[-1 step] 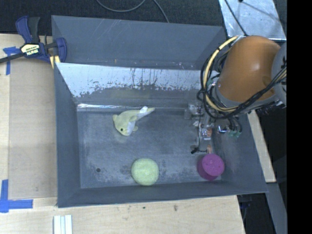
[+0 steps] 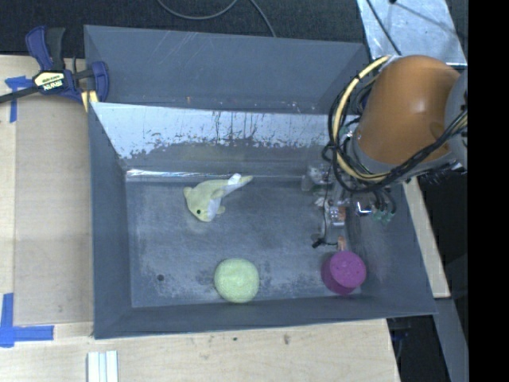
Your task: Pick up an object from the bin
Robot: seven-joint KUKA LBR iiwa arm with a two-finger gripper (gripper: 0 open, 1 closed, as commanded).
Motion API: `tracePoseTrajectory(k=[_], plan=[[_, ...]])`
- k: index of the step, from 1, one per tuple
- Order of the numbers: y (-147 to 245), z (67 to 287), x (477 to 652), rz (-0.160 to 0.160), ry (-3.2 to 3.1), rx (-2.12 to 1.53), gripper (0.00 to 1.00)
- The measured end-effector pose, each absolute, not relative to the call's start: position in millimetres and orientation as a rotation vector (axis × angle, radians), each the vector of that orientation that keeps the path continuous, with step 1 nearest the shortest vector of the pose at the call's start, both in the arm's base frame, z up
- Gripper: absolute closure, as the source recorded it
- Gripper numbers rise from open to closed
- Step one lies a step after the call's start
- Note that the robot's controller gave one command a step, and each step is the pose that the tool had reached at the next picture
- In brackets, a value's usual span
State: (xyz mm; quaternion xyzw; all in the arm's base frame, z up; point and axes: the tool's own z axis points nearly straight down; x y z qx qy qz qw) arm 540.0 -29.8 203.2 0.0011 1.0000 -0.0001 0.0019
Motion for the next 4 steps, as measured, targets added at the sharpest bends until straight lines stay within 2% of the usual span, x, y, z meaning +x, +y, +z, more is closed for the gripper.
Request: tracePoseTrajectory(k=[1, 2, 3, 4], plan=[[-65, 153, 565.0, 0.000, 3.131, 0.154, 0.00], [-123, 92, 611.5, 0.009, 3.126, -0.097, 0.00], [-114, 83, 606.2, 0.039, 3.090, 0.344, 0.00], [-116, 93, 609.9, 0.021, 3.081, 0.480, 0.00]])
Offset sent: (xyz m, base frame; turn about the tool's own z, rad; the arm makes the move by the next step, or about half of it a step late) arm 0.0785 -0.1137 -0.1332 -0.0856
